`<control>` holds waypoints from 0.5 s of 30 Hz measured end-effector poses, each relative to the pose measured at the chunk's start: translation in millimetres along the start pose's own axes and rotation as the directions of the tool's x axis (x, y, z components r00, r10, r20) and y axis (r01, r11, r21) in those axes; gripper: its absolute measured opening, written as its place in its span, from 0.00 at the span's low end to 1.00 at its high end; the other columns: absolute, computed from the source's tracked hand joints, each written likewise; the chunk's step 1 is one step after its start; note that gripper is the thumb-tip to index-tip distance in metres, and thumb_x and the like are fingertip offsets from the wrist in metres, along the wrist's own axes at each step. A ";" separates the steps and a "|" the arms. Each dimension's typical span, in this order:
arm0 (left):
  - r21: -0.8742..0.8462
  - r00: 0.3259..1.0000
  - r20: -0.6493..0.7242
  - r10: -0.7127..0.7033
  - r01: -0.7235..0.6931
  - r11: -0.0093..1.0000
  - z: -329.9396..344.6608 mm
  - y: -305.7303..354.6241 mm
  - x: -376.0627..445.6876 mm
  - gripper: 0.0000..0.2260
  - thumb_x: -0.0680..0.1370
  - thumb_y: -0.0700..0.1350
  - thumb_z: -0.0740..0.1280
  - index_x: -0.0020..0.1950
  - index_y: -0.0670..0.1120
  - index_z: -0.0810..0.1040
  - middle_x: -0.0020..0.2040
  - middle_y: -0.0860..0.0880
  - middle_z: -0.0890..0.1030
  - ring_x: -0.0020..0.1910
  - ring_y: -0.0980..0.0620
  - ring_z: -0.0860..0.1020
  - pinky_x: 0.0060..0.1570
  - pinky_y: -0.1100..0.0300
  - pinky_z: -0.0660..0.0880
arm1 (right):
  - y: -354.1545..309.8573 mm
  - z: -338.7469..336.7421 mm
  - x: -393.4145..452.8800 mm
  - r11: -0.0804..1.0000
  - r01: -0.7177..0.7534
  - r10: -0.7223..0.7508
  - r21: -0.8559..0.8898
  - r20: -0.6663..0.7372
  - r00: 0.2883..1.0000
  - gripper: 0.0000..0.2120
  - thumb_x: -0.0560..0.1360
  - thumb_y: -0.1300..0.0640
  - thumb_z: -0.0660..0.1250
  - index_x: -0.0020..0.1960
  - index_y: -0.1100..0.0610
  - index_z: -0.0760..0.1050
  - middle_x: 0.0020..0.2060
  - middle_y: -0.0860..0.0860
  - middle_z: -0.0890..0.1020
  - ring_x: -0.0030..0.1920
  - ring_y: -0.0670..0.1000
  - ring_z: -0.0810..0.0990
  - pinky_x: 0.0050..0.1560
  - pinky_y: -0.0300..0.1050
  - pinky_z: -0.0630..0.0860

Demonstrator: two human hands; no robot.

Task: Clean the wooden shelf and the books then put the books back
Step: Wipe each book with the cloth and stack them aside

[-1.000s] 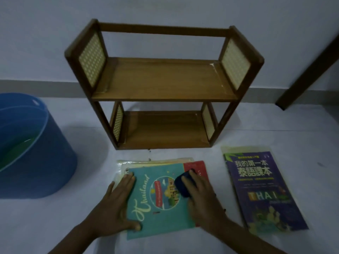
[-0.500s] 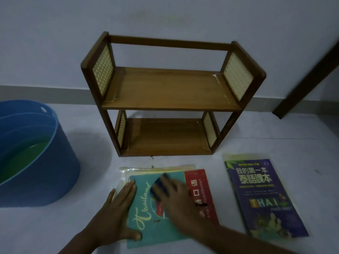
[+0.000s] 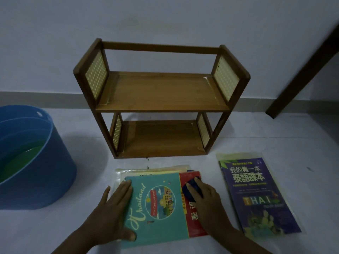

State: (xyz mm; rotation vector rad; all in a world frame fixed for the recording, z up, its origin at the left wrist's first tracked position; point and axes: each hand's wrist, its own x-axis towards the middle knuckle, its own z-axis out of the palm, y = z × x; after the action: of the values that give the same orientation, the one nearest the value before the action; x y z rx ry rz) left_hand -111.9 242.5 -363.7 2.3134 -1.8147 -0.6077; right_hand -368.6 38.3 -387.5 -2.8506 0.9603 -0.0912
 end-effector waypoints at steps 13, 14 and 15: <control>0.326 0.967 0.078 0.241 -0.253 0.911 64.2 70.6 8.0 0.30 0.76 0.69 0.54 0.66 0.50 0.76 0.66 0.42 0.77 0.74 0.44 0.56 0.71 0.42 0.52 | 12.9 2.6 3.5 0.990 0.070 -0.060 0.119 -0.085 0.995 0.31 0.70 0.52 0.71 0.71 0.47 0.65 0.68 0.53 0.72 0.62 0.56 0.75 0.53 0.52 0.81; 0.363 0.956 0.054 0.289 -0.288 0.886 56.9 72.5 10.1 0.27 0.78 0.67 0.51 0.66 0.52 0.75 0.63 0.43 0.80 0.73 0.44 0.60 0.69 0.41 0.61 | 17.3 -3.9 7.2 0.976 0.026 0.006 0.215 -0.145 0.989 0.28 0.75 0.55 0.66 0.73 0.48 0.63 0.71 0.52 0.68 0.66 0.55 0.72 0.59 0.53 0.77; 0.373 0.942 0.046 0.332 -0.325 0.869 44.3 74.3 11.8 0.25 0.81 0.64 0.48 0.66 0.53 0.75 0.60 0.45 0.82 0.72 0.45 0.67 0.62 0.44 0.72 | 23.3 -13.2 12.6 0.939 -0.063 0.117 0.338 -0.143 0.983 0.26 0.78 0.58 0.62 0.74 0.50 0.61 0.73 0.52 0.65 0.69 0.54 0.68 0.65 0.53 0.73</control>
State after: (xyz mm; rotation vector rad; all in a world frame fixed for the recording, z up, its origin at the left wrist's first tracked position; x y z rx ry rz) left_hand -193.9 217.7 -380.6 2.1142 -2.4226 -0.1950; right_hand -373.8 11.0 -377.6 -2.5145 0.9952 -0.4376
